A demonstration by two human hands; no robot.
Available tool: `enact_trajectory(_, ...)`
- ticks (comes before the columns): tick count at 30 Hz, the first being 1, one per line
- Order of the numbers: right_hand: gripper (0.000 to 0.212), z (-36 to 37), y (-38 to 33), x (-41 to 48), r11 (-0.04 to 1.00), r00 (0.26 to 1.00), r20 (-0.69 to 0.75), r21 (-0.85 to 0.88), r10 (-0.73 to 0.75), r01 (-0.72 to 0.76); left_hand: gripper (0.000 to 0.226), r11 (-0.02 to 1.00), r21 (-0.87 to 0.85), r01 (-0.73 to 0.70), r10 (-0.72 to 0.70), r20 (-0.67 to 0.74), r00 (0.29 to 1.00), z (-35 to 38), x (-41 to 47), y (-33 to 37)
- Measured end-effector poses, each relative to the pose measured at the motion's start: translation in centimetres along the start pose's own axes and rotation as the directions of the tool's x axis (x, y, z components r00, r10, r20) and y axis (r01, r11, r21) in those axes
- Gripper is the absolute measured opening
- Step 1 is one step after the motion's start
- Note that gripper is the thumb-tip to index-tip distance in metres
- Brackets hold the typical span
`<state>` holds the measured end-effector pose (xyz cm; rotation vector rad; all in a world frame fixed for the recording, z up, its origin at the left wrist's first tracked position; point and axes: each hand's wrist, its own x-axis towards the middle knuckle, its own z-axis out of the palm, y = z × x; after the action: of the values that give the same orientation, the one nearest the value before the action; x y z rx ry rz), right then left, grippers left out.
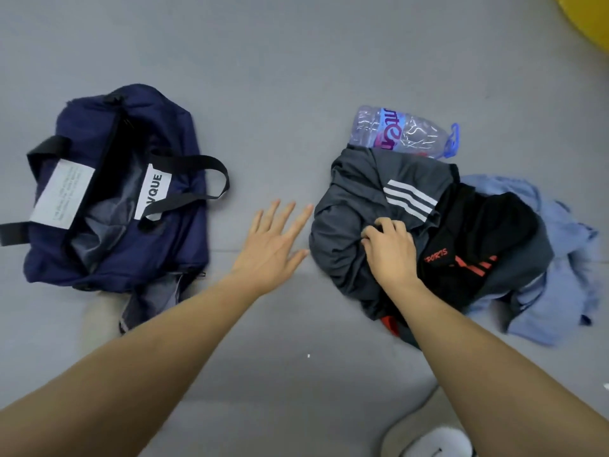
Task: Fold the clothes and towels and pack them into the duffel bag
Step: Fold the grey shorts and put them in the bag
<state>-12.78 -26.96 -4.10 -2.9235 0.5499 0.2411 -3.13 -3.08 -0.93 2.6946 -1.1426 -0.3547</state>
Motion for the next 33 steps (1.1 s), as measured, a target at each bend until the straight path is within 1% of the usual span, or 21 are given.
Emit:
enact_trajectory(1, 0.026, -0.5, -0.1, 0.1, 1.0, 1.0, 0.008, -0.012, 0.013, -0.013, 0.077, 1.0, -0.021, 0.006, -0.006, -0.014, 1.0, -0.4, 0.3, 1.6)
enact_trajectory(3, 0.045, -1.3, 0.0, -0.1, 0.997, 1.0, 0.011, -0.071, 0.028, -0.027, 0.079, 0.999, -0.032, 0.005, -0.006, -0.018, 1.0, -1.0, 0.6, 3.8)
enact_trajectory(5, 0.063, -1.8, 1.0, -0.5, 0.988, 0.994, 0.055, -0.133, 0.091, -0.083, 0.079, 1.0, -0.013, -0.015, 0.015, 0.002, 1.0, -1.4, 0.5, 4.9)
enact_trajectory(6, 0.066, -1.9, 1.8, -0.7, 0.979, 0.987, 0.082, -0.163, 0.138, -0.123, 0.079, 1.0, -0.003, -0.024, 0.024, 0.007, 1.0, -1.5, 0.4, 5.1)
enact_trajectory(7, 0.062, -2.0, 2.6, -0.9, 0.97, 0.98, 0.097, -0.19, 0.174, -0.153, 0.079, 1.0, 0.003, -0.029, 0.029, 0.011, 1.0, -1.6, 0.3, 5.1)
enact_trajectory(8, 0.049, -2.1, 3.3, -1.0, 0.963, 0.978, 0.091, -0.213, 0.19, -0.167, 0.078, 1.0, 0.008, -0.03, 0.03, 0.017, 0.999, -1.8, 0.3, 5.0)
enact_trajectory(10, 0.024, -2.6, 4.2, -0.9, 0.964, 0.983, 0.062, -0.215, 0.175, -0.158, 0.077, 0.999, 0.024, -0.033, 0.032, 0.031, 0.999, -2.1, 0.1, 4.7)
enact_trajectory(11, 0.019, -2.9, 4.4, -0.8, 0.971, 0.984, 0.062, -0.188, 0.164, -0.15, 0.076, 0.999, 0.031, -0.033, 0.031, 0.035, 0.999, -2.4, 0.0, 4.6)
enact_trajectory(13, 0.014, -4.2, 4.1, -0.6, 0.985, 0.987, 0.047, -0.084, 0.157, -0.152, 0.075, 0.999, 0.048, -0.024, 0.022, 0.044, 0.999, -3.1, -0.2, 4.3)
enact_trajectory(14, 0.014, -5.0, 3.8, -0.6, 0.987, 0.987, 0.019, -0.003, 0.16, -0.16, 0.075, 0.999, 0.049, -0.016, 0.014, 0.05, 0.999, -3.7, -0.4, 4.5)
enact_trajectory(17, 0.015, -9.0, 2.4, -0.6, 0.942, 0.984, -0.035, 0.298, 0.173, -0.155, 0.074, 1.0, 0.023, 0.003, -0.005, 0.075, 0.997, -6.2, -0.9, 6.3)
enact_trajectory(18, 0.014, -10.7, 1.7, -0.5, 0.899, 0.982, -0.027, 0.409, 0.186, -0.159, 0.073, 1.0, 0.011, 0.005, -0.006, 0.08, 0.997, -7.2, -1.2, 7.2)
enact_trajectory(20, 0.009, -14.6, 0.1, -0.4, 0.739, 0.973, 0.048, 0.642, 0.226, -0.204, 0.073, 1.0, -0.021, 0.015, -0.013, 0.081, 0.997, -9.4, -1.7, 8.9)
enact_trajectory(21, 0.007, -16.6, -0.8, -0.6, 0.661, 0.972, 0.076, 0.72, 0.224, -0.209, 0.074, 0.999, -0.04, 0.035, -0.032, 0.073, 0.997, -10.4, -2.0, 9.6)
enact_trajectory(22, 0.005, -18.5, -1.7, -0.8, 0.607, 0.975, 0.079, 0.771, 0.207, -0.191, 0.075, 0.995, -0.065, 0.07, -0.067, 0.055, 0.996, -11.5, -2.3, 10.2)
enact_trajectory(24, 0.002, -22.4, -3.7, -1.9, 0.532, 0.987, 0.046, 0.838, 0.154, -0.122, 0.078, 0.971, -0.162, 0.178, -0.174, 0.037, 0.984, -13.9, -3.1, 11.3)
enact_trajectory(26, 0.005, -26.5, -5.4, -3.4, 0.478, 0.995, 0.001, 0.877, 0.099, -0.049, 0.082, 0.938, -0.244, 0.246, -0.247, 0.024, 0.969, -15.9, -4.2, 11.7)
enact_trajectory(29, 0.007, -31.9, -7.6, -5.2, 0.43, 0.997, -0.047, 0.903, 0.06, 0.016, 0.085, 0.889, -0.36, 0.282, -0.288, 0.037, 0.957, -17.7, -6.7, 11.3)
enact_trajectory(31, 0.012, -35.0, -8.8, -6.3, 0.401, 0.996, -0.067, 0.915, 0.055, 0.039, 0.088, 0.809, -0.508, 0.296, -0.302, 0.074, 0.95, -18.9, -8.6, 11.1)
enact_trajectory(32, 0.014, -36.5, -9.4, -6.8, 0.378, 0.996, -0.066, 0.925, 0.055, 0.04, 0.089, 0.781, -0.555, 0.288, -0.296, 0.078, 0.952, -19.5, -9.6, 11.2)
enact_trajectory(33, 0.014, -37.9, -9.9, -7.3, 0.35, 0.996, -0.067, 0.936, 0.053, 0.045, 0.089, 0.777, -0.574, 0.258, -0.279, 0.053, 0.959, -20.2, -10.5, 11.4)
